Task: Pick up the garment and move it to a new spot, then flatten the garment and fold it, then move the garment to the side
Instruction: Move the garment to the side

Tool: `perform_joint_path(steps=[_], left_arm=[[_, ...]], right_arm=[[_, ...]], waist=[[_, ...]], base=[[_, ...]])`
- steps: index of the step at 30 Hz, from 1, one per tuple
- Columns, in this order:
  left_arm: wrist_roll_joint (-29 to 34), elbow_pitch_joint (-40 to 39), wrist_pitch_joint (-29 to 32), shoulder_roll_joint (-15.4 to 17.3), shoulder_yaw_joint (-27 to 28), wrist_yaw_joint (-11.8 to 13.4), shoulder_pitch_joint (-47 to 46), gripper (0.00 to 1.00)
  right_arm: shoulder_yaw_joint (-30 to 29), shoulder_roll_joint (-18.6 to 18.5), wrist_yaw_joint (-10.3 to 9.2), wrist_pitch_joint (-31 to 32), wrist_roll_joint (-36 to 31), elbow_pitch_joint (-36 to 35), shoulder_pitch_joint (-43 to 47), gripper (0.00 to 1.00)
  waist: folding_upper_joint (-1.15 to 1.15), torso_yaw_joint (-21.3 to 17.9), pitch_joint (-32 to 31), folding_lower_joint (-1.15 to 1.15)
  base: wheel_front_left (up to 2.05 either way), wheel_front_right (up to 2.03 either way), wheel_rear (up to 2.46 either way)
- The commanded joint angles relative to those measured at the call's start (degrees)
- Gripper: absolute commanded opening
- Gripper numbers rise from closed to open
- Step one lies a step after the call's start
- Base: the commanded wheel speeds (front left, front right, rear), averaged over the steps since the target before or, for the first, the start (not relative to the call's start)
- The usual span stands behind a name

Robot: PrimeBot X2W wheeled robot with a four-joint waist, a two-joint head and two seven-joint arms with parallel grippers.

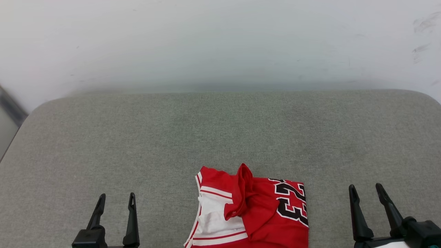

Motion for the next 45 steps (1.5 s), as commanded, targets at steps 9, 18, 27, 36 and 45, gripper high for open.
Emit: perform_joint_path(steps=[9,18,27,36,45], left_arm=[[0.0,0.2,-0.1,-0.1,0.3,-0.3,0.7,1.0],[-0.2,0.3,-0.1,-0.1,0.5,-0.6,0.1,1.0],[-0.1,0.6,-0.1,-0.1,0.5,-1.0,-0.8,1.0],[-0.1,0.2,-0.1,-0.2,0.3,-1.4,-2.8,1.0],[-0.3,-0.1,-0.1,-0.2,-0.8,-2.2,-6.4,1.0]], right_arm=[[-0.3,0.4,-0.02,-0.1,-0.9,-0.2,-0.7,1.0],[-0.5,-5.0,-0.01,-0.1,0.1,-2.0,-9.8,1.0],[11.0,-17.1,-0.02,23.1,11.6,-1.3,-23.4,1.0],[15.2,-24.3,-0.02,57.5,34.9,1.9,-26.9,1.0],[15.7,-22.3,-0.02,66.1,43.8,7.0,-23.1,1.0]], waist=[[0.0,0.2,-0.2,0.01],[0.0,0.4,0.4,0.01],[0.0,1.3,1.2,0.01],[0.0,2.5,4.3,0.01],[0.0,4.8,9.1,0.01]], base=[[0.0,0.0,0.0],[0.0,0.0,0.0],[0.0,0.0,0.0],[0.0,0.0,0.0],[0.0,0.0,0.0]])
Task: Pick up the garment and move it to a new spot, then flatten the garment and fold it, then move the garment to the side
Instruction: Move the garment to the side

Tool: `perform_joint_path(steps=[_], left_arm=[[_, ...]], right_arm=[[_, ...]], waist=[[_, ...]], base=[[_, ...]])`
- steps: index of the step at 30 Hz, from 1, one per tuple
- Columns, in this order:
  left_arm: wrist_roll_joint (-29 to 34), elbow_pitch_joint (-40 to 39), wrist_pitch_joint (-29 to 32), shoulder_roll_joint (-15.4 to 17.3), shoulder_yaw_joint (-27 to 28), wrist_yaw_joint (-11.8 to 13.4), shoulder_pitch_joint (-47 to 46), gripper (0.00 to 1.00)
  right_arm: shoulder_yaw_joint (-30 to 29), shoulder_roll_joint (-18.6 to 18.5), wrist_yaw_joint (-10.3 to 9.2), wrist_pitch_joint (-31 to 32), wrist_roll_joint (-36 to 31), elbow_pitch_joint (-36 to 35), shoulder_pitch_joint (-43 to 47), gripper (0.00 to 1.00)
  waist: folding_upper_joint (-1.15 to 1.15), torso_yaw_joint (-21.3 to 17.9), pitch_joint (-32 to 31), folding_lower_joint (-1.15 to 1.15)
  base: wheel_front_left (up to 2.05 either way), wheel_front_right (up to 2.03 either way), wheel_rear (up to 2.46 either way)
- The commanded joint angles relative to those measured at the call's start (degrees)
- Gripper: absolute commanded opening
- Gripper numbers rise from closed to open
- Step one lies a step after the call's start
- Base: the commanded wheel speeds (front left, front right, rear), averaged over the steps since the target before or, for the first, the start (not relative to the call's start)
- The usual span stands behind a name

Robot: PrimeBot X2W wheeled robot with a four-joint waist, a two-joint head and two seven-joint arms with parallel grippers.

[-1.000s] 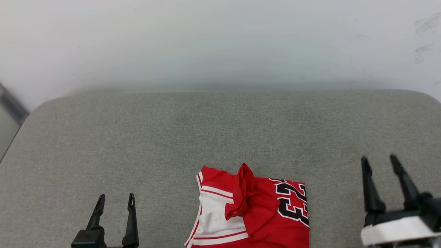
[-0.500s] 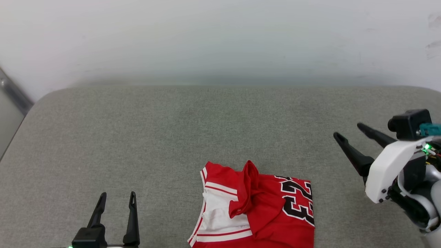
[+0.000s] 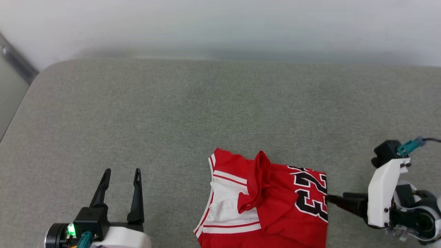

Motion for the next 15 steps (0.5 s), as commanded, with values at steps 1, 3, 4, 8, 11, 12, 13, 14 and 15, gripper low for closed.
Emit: perform_joint_path(steps=[1,3,4,8,11,12,13,14,15], left_arm=[[-0.1,-0.2,-0.1,-0.1,-0.4,-0.3,-1.3,1.0],[-0.1,-0.2,-0.1,0.0,-0.5,-0.5,-2.0,1.0],[-0.1,-0.2,-0.1,-0.1,-0.5,-0.6,-2.4,1.0],[-0.2,-0.3,-0.1,-0.1,-0.7,-0.7,-3.6,1.0],[-0.1,-0.2,-0.1,-0.1,-0.8,-0.7,-4.1,1.0],[-0.1,-0.2,-0.1,-0.1,-0.9,-0.8,-4.3,1.0],[0.0,-0.1,-0.1,-0.1,-1.0,-0.8,-4.5,1.0],[0.0,-0.1,-0.1,-0.1,-1.1,-0.9,-4.7,1.0],[0.0,0.0,-0.1,-0.1,-1.2,-0.9,-4.9,1.0]], right_arm=[[0.0,1.0,-0.01,-0.5,0.9,1.1,0.9,1.0],[0.1,2.5,-0.01,-1.7,1.8,2.6,1.2,1.0],[0.4,3.0,-0.01,-2.1,2.1,3.4,1.4,1.0],[1.9,4.9,-0.03,-3.7,3.1,6.7,1.1,1.0],[3.0,5.7,-0.04,-4.3,2.9,8.5,0.7,1.0],[3.6,6.0,-0.06,-4.6,3.0,9.5,0.7,1.0],[4.3,6.3,-0.06,-4.9,3.1,10.4,0.6,1.0],[4.8,6.8,-0.07,-5.1,3.4,11.4,0.4,1.0],[5.6,7.2,-0.08,-5.3,3.5,12.2,0.4,1.0]], waist=[[0.0,1.2,1.6,-0.01],[0.0,1.7,2.6,-0.01],[0.0,2.0,3.1,-0.01],[0.0,3.0,4.7,-0.01],[0.0,3.3,5.2,-0.01],[0.0,3.5,5.5,-0.01],[0.0,3.8,5.8,-0.01],[0.0,4.0,6.0,-0.01],[0.0,4.2,6.2,-0.01]], base=[[0.0,0.0,0.0],[0.0,0.0,0.0],[0.0,0.0,0.0],[0.0,0.0,0.0],[0.0,0.0,0.0],[0.0,0.0,0.0],[0.0,0.0,0.0],[0.0,0.0,0.0],[0.0,0.0,0.0]])
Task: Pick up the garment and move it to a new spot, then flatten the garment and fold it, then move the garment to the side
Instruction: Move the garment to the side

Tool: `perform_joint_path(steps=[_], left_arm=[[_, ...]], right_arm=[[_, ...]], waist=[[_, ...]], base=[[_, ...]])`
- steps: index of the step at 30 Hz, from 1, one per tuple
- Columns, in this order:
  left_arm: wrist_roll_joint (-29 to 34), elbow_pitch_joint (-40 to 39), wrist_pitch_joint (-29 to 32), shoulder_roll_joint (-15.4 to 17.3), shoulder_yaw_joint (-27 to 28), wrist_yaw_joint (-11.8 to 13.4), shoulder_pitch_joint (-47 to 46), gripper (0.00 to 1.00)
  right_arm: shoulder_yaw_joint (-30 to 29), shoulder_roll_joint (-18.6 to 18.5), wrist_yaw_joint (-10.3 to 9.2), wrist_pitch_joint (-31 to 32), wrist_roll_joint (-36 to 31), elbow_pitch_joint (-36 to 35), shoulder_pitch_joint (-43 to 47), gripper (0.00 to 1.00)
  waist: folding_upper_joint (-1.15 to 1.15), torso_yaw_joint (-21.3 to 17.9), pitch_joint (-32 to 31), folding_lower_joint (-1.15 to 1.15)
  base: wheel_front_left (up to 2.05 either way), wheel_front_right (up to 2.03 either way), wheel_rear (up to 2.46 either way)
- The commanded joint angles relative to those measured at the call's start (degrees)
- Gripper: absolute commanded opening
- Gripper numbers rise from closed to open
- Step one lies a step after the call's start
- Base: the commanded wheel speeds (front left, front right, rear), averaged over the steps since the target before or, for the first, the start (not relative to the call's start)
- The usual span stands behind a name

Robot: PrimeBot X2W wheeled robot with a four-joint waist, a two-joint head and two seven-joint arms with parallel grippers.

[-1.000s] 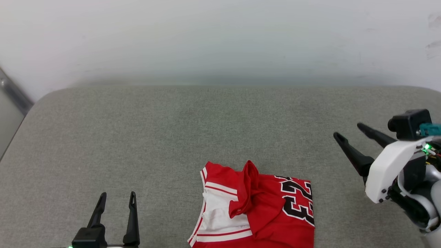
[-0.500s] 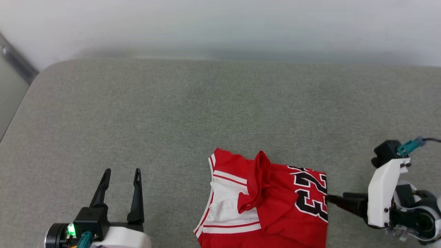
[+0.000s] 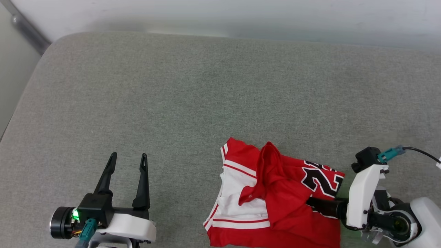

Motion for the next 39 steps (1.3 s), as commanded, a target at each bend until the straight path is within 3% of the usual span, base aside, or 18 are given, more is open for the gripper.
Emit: perform_joint_path(steps=[1,4,5,6,11,17,18,27,34,39], left_arm=[[0.0,0.1,-0.1,0.0,-0.1,0.1,-0.8,1.0],[-0.1,0.2,-0.1,-0.1,-0.3,0.2,-1.1,1.0],[-0.2,0.3,-0.1,-0.1,-0.3,0.3,-1.0,1.0],[-0.2,0.3,-0.1,-0.1,-0.4,0.4,-1.0,1.0],[-0.2,0.6,-0.1,-0.1,-0.3,0.6,-0.1,1.0],[-0.2,0.5,-0.1,-0.1,0.2,1.1,1.8,1.0],[-0.6,0.0,-0.1,-0.1,0.4,1.7,3.4,1.0],[-1.2,-1.2,-0.1,0.0,1.2,2.6,4.6,1.0],[-0.8,-2.5,-0.1,0.0,1.6,2.3,2.6,1.0],[0.4,-3.8,-0.1,0.4,1.9,1.1,-0.1,1.0]], right_arm=[[2.2,1.7,-0.14,0.2,-0.4,2.4,1.3,1.0],[4.6,2.1,-0.15,-0.1,-0.2,4.2,1.4,1.0],[5.2,2.0,-0.15,-0.7,-0.2,4.6,1.2,0.57],[5.8,1.8,-0.15,-1.1,-0.2,4.7,1.0,0.0],[7.2,0.2,-0.13,-3.8,1.4,3.7,-0.8,0.0],[10.7,-3.6,-0.09,-6.4,2.3,-2.1,-3.9,0.0],[14.2,-8.8,-0.09,-5.8,1.7,-8.1,-6.3,0.0],[16.0,-18.9,-0.09,-2.2,-0.2,-17.6,-11.6,0.0],[13.3,-25.3,-0.09,-1.8,-3.8,-16.6,-15.3,0.0],[9.0,-31.5,-0.1,-3.1,-10.2,-8.6,-19.1,0.0]], waist=[[0.0,0.3,0.3,0.0],[0.0,0.7,0.4,0.0],[0.0,0.7,0.4,0.0],[0.0,0.8,0.3,0.0],[0.0,0.6,-0.8,0.0],[0.0,-0.8,-4.0,0.0],[0.0,-3.6,-6.0,0.0],[0.0,-12.5,-5.0,0.0],[0.0,-17.2,-0.7,0.0],[0.0,-17.9,4.8,0.0]], base=[[0.0,0.0,0.0],[0.0,0.0,0.0],[0.0,0.0,0.0],[0.0,0.0,0.0],[0.0,0.0,0.0],[0.0,0.0,0.0],[0.0,0.0,0.0],[0.0,0.0,0.0],[0.0,0.0,0.0],[0.0,0.0,0.0]])
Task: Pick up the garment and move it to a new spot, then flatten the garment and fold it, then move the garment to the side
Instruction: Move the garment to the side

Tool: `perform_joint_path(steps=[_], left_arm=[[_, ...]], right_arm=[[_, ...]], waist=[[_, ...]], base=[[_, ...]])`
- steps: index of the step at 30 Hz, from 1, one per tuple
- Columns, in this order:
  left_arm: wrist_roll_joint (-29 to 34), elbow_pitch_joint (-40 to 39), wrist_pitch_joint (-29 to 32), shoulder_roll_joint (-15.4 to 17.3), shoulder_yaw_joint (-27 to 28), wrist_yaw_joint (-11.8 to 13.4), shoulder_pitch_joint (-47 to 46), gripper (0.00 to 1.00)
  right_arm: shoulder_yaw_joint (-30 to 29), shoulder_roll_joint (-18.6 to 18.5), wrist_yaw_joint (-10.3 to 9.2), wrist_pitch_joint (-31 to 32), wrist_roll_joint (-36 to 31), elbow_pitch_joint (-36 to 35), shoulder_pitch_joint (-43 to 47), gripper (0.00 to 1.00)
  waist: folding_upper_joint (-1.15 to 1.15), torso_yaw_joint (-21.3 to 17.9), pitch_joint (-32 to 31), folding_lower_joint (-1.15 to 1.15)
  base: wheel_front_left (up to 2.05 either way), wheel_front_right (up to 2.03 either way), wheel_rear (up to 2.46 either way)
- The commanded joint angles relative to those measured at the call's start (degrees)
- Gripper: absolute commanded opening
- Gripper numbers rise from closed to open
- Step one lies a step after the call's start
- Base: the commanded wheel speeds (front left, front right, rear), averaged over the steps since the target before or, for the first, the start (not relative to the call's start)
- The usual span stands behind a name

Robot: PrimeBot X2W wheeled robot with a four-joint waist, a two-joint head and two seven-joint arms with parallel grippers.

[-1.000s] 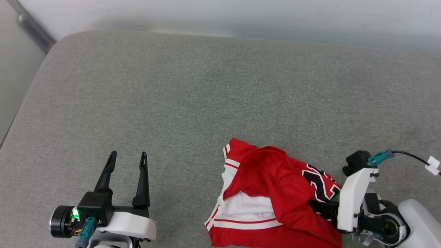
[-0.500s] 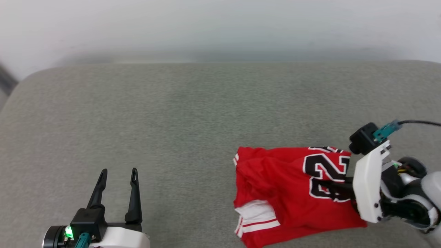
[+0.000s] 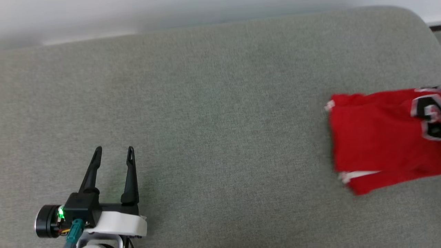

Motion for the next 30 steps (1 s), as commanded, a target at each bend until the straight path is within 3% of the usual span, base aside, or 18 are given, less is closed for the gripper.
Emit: perform_joint_path(steps=[1,10,20,21,22,25,30], left_arm=[[0.4,-0.4,-0.1,0.4,0.1,-0.3,-1.2,1.0],[0.9,-2.8,-0.1,1.2,0.6,-1.3,-4.7,1.0],[1.2,-3.3,-0.1,1.3,0.7,-1.7,-6.3,1.0],[0.9,-2.7,-0.1,1.1,0.7,-1.3,-5.9,1.0],[0.8,-2.5,-0.1,1.0,0.6,-1.1,-5.5,1.0],[0.6,-1.9,-0.1,0.9,0.4,-1.0,-4.8,1.0],[-0.1,-1.0,-0.1,0.5,0.2,-0.1,-2.6,1.0]], right_arm=[[-1.1,-0.7,-0.04,-0.5,-0.7,1.8,-1.4,0.0],[-8.1,-1.6,-0.04,-3.4,-9.0,12.6,-6.4,0.0],[-16.9,3.5,-0.05,-6.4,-19.1,20.8,-9.0,0.0],[-18.2,6.2,-0.04,-6.8,-20.6,22.4,-8.0,0.75],[-19.0,6.4,-0.06,-7.7,-21.4,22.7,-8.0,1.0],[-19.7,7.0,-0.05,-9.6,-23.3,22.9,-7.5,1.0],[-21.6,8.5,-0.05,-18.9,-28.0,20.6,-6.4,1.0]], waist=[[0.0,-0.5,2.7,0.0],[0.0,0.1,9.7,0.0],[0.0,0.6,12.5,0.0],[0.0,0.7,10.8,0.0],[0.0,0.8,10.1,0.0],[0.0,1.0,8.2,0.0],[0.0,1.8,3.2,0.0]], base=[[0.0,0.0,0.0],[0.0,0.0,0.0],[0.0,0.0,0.0],[0.0,0.0,0.0],[0.0,0.0,0.0],[0.0,0.0,0.0],[0.0,0.0,0.0]])
